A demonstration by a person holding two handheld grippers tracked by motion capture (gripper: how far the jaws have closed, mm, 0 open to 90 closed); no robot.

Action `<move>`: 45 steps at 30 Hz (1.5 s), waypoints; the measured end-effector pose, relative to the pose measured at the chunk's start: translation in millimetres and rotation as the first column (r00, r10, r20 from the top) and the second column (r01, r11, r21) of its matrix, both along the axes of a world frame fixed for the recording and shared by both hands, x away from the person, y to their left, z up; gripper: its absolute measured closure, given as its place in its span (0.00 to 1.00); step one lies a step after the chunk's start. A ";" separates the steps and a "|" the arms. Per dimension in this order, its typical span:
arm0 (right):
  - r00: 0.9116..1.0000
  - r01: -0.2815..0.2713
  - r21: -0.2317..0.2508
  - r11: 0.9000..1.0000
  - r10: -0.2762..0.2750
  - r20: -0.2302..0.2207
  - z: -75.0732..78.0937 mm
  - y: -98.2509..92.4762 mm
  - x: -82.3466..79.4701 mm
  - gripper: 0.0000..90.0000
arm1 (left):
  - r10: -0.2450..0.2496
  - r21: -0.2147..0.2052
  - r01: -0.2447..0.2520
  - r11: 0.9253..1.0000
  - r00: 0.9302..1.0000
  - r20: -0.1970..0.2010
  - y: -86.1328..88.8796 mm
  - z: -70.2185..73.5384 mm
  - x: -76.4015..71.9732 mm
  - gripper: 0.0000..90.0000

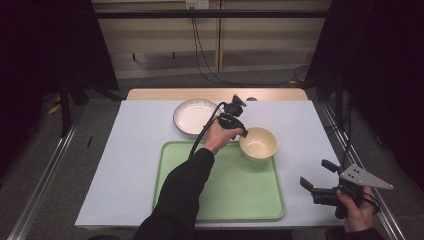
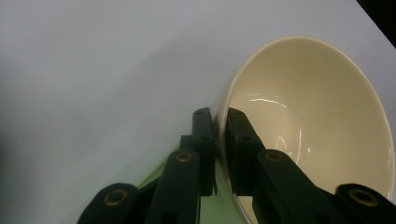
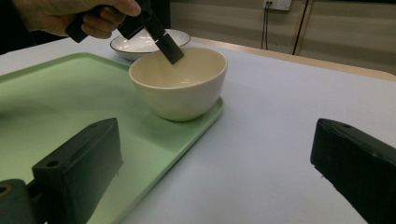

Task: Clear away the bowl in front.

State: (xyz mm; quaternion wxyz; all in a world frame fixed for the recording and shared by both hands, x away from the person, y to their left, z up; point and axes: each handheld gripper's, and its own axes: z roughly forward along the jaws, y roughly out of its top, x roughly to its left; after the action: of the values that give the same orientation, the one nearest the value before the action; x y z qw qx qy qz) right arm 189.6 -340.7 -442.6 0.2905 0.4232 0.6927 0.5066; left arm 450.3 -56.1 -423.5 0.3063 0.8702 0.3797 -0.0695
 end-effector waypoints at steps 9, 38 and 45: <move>1.000 0.000 0.000 1.000 0.000 -0.001 0.0 0.0 -0.1 0.01 | -0.001 -0.013 0.001 1.000 1.000 0.005 0.7 -1.6 -1.8 0.93; 1.000 0.001 0.003 1.000 -0.001 -0.003 0.1 0.6 0.3 0.01 | -0.008 -0.084 0.032 0.996 0.963 0.269 13.3 12.9 -6.3 0.03; 1.000 0.000 0.003 1.000 0.000 -0.003 0.1 0.6 0.3 0.01 | 0.066 -0.069 -0.045 0.997 0.942 0.331 23.2 20.7 -9.2 0.05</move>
State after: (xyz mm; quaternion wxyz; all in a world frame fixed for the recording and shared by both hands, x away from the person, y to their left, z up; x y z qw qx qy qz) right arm 189.9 -340.0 -442.5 0.2888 0.4246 0.6923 0.5070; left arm 441.0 -32.9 -402.9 0.3940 0.8487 0.3447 0.0755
